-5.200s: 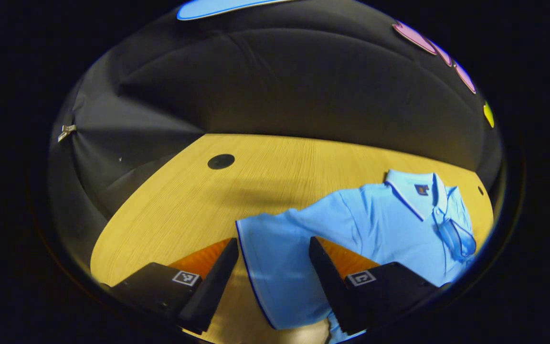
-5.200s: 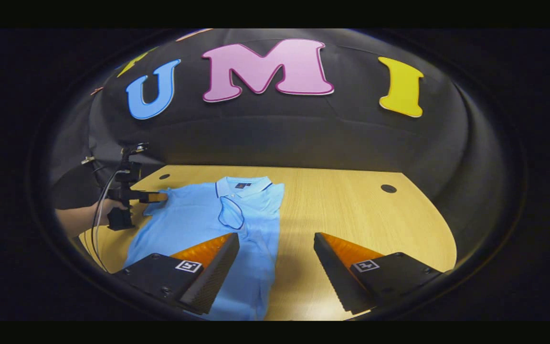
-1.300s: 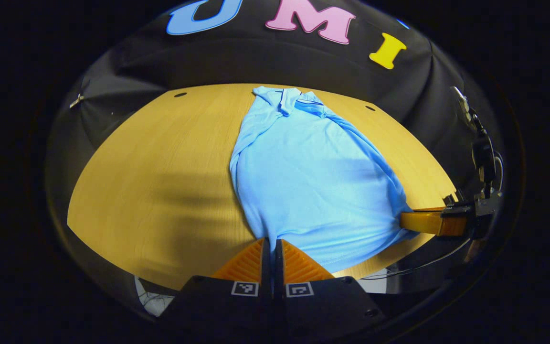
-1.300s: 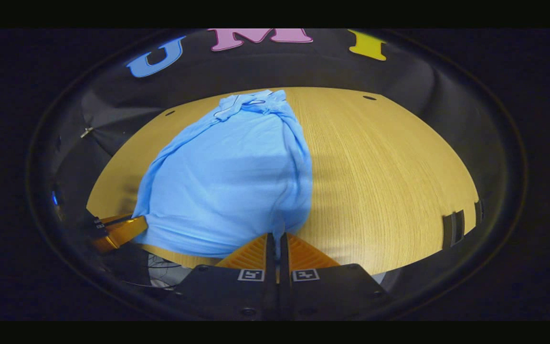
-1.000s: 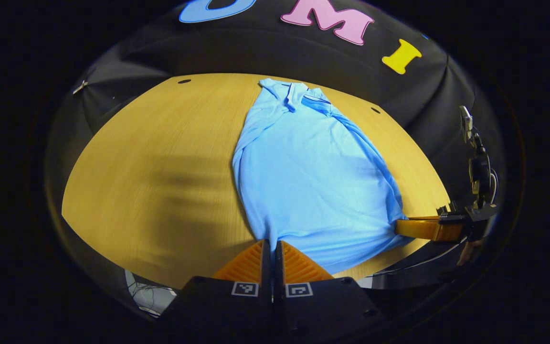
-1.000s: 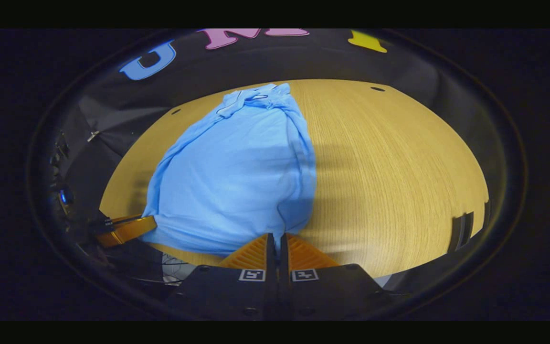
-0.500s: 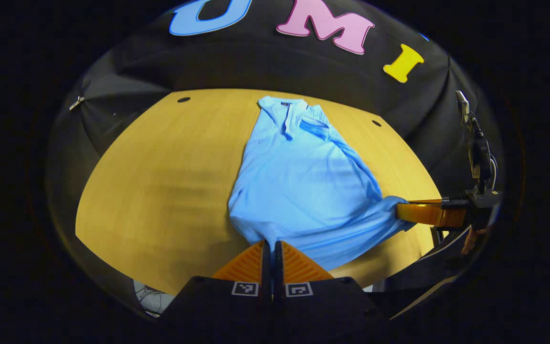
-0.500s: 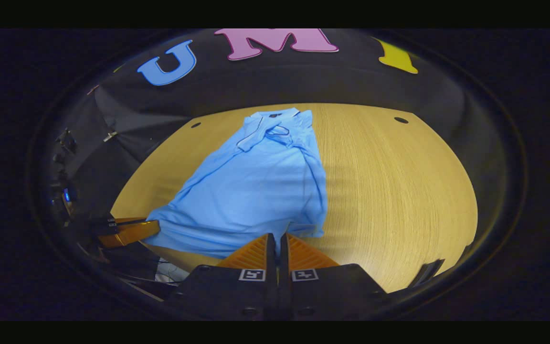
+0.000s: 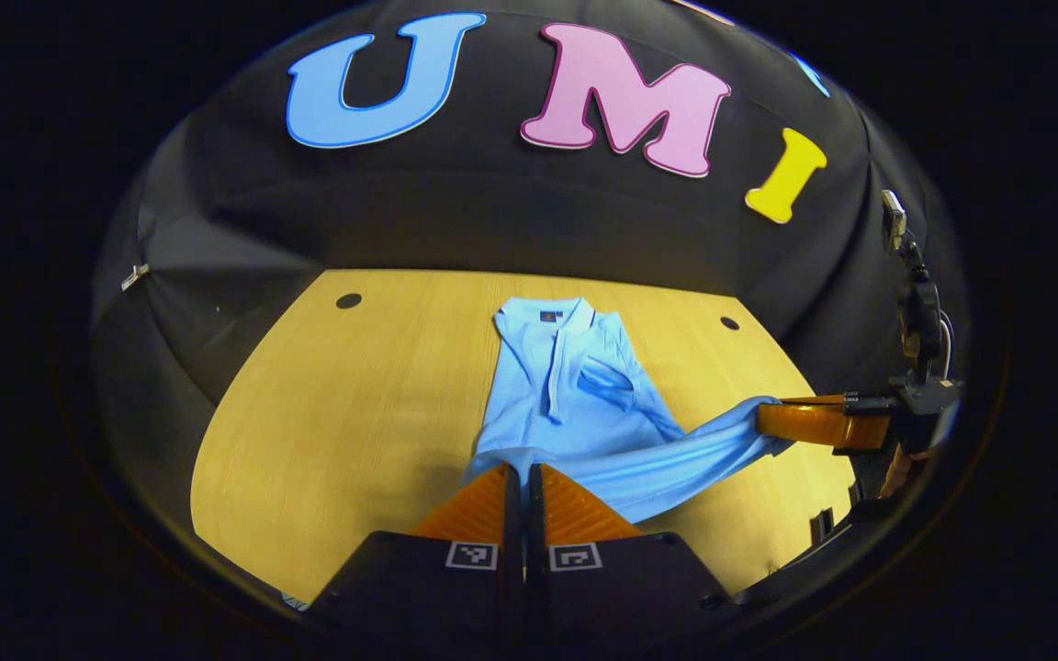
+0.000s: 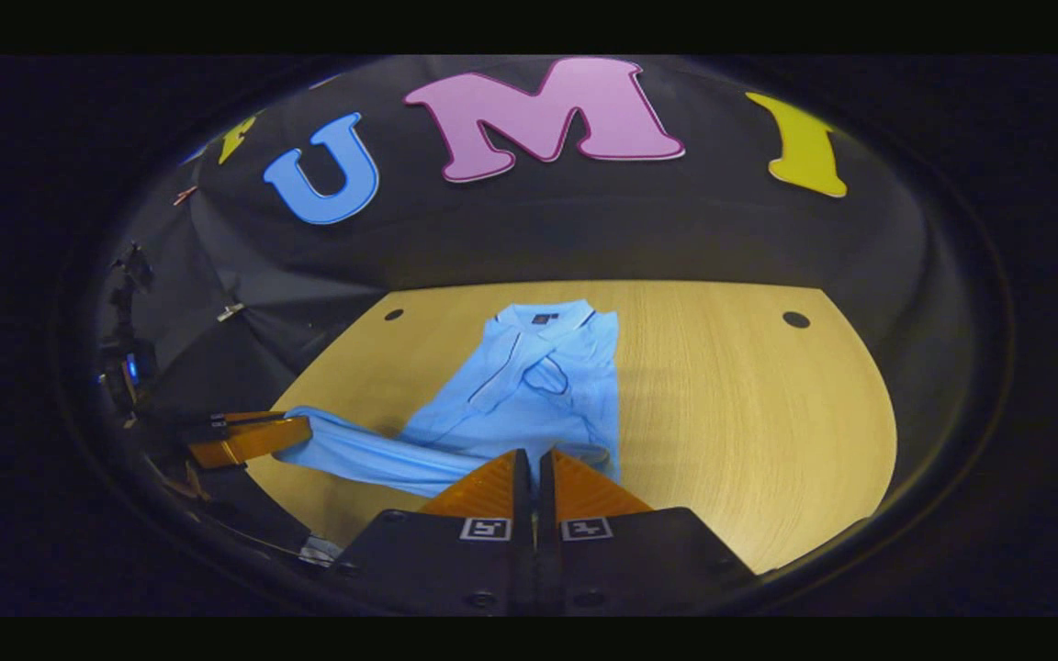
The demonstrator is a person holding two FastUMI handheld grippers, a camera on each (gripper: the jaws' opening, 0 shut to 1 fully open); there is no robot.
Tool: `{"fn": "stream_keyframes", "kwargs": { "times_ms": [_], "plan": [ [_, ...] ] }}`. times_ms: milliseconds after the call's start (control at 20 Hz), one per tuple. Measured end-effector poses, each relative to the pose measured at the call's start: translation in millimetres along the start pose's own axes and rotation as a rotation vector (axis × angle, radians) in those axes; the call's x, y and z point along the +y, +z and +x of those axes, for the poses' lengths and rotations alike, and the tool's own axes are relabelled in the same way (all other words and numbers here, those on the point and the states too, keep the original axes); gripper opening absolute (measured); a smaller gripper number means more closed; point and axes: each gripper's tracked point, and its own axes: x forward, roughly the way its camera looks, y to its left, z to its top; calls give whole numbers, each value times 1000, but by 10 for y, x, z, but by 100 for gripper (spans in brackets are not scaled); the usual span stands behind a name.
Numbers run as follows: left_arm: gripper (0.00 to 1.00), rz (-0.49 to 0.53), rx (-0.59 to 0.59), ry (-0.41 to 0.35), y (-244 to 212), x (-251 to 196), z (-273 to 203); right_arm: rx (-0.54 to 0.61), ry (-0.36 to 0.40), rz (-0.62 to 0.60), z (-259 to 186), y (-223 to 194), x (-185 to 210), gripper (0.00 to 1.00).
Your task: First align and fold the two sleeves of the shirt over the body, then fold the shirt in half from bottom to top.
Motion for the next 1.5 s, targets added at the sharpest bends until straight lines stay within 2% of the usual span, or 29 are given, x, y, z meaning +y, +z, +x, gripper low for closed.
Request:
{"fn": "stream_keyframes", "kwargs": {
  "times_ms": [150,200,250,400,450,500,550,700,750,800,850,900,950,1000,1150,1200,1250,1300,1350,1400,1450,1500],
  "plan": [
    [6,9,-26,20,355,77,294,-41,14,-7,241,398,-75,5],
    [6,11,-39,24,488,98,408,-53,17,-8,351,521,-102,11],
    [6,15,-45,28,613,117,522,-66,20,-11,467,651,-129,5],
    [6,46,-75,30,984,176,928,-113,10,-33,841,1025,-235,5],
    [6,54,-80,30,1099,200,1087,-125,5,-34,962,1110,-275,0],
    [6,60,-87,32,1187,225,1249,-135,1,-26,1102,1194,-316,5],
    [6,61,-95,37,1280,264,1432,-146,-4,-18,1253,1280,-360,0],
    [6,-1,-94,18,1394,337,1985,-178,-34,-19,1690,1467,-534,5],
    [6,-17,-99,15,1436,373,2150,-190,-44,-24,1829,1526,-586,0],
    [6,-20,-104,10,1477,396,2336,-200,-58,-29,1965,1582,-650,11],
    [6,-15,-103,10,1495,428,2488,-205,-67,-26,2101,1613,-706,11],
    [6,-6,-102,12,1509,463,2656,-210,-73,-18,2229,1643,-751,5],
    [6,6,-103,16,1528,489,2799,-212,-82,-12,2373,1641,-799,5],
    [6,17,-98,19,1524,512,2959,-206,-90,-10,2505,1623,-848,10],
    [6,70,-110,20,1598,559,3350,-182,-116,-12,2872,1508,-989,10],
    [1,81,-108,15,1586,561,3468,-179,-127,-15,2961,1463,-1044,10],
    [6,89,-103,19,1575,582,3559,-180,-134,-17,3037,1435,-1083,11],
    [1,98,-107,24,1554,611,3628,-177,-143,-16,3102,1400,-1107,11],
    [6,102,-105,34,1512,625,3638,-172,-152,-13,3142,1374,-1126,11],
    [1,102,-99,42,1496,623,3606,-168,-159,-10,3178,1346,-1131,10],
    [8,106,-100,65,1522,656,3576,-162,-167,-10,3188,1327,-1144,11],
    [10,113,-106,81,1569,661,3534,-160,-170,-15,3162,1327,-1143,12]
  ]
}}
